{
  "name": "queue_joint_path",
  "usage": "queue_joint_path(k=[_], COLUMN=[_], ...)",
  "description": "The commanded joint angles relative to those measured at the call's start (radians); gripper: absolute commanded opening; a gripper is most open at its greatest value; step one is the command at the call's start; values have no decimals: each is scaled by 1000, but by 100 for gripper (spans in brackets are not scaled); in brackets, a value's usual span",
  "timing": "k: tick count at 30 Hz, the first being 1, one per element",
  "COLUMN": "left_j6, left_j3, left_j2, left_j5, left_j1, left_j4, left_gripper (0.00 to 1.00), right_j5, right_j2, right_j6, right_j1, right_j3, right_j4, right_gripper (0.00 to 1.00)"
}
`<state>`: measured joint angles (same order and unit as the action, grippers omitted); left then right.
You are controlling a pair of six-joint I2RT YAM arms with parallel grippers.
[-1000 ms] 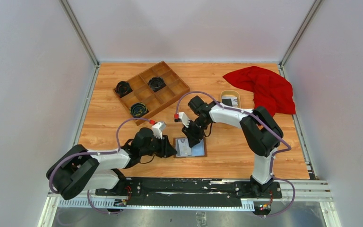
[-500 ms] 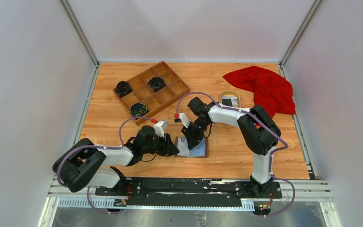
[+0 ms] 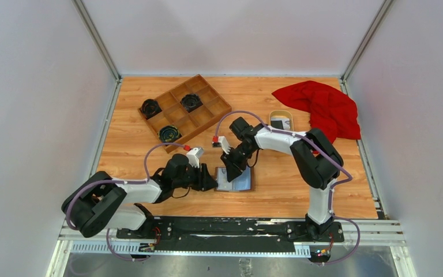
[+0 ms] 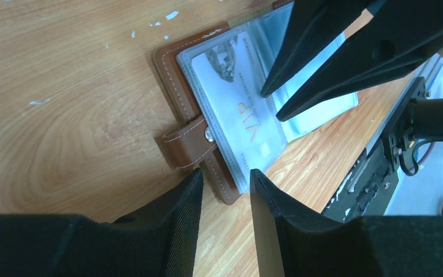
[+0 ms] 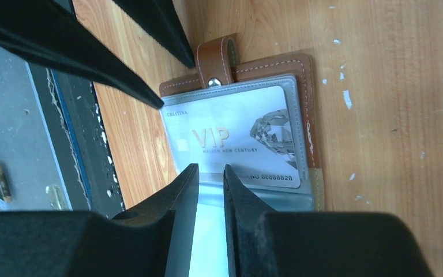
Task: Put the credit cards into the card holder
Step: Insert the credit card into the card holder, then pick up the credit card from the storage box.
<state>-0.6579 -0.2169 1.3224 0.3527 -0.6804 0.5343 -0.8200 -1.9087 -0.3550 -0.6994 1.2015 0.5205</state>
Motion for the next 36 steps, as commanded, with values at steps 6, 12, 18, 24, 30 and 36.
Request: queue_joint_path(k=[6, 12, 18, 24, 30, 36], left_j6=[31, 94, 245, 371, 519, 710], left_j3=[40, -3, -150, -383, -662, -850], left_j2=[-203, -396, -532, -537, -434, -360], left_j5=[-50, -79, -112, -180, -176, -385], left_j1=[35, 42, 44, 47, 50, 53], left_j4=[-125, -254, -469, -706, -964, -1108], left_gripper=[44, 47, 74, 100, 100, 100], right_j5=[-2, 81, 173, 148, 137, 150], right_j2=[123, 258, 428, 525, 464, 303], right_j6=[-319, -410, -424, -343, -163, 24], right_j1=[28, 57, 178, 392, 528, 632], right_j3=[70, 66, 48, 62, 120, 172], right_j4=[254, 306, 304, 256, 202, 133], right_gripper=[27, 28, 32, 38, 57, 61])
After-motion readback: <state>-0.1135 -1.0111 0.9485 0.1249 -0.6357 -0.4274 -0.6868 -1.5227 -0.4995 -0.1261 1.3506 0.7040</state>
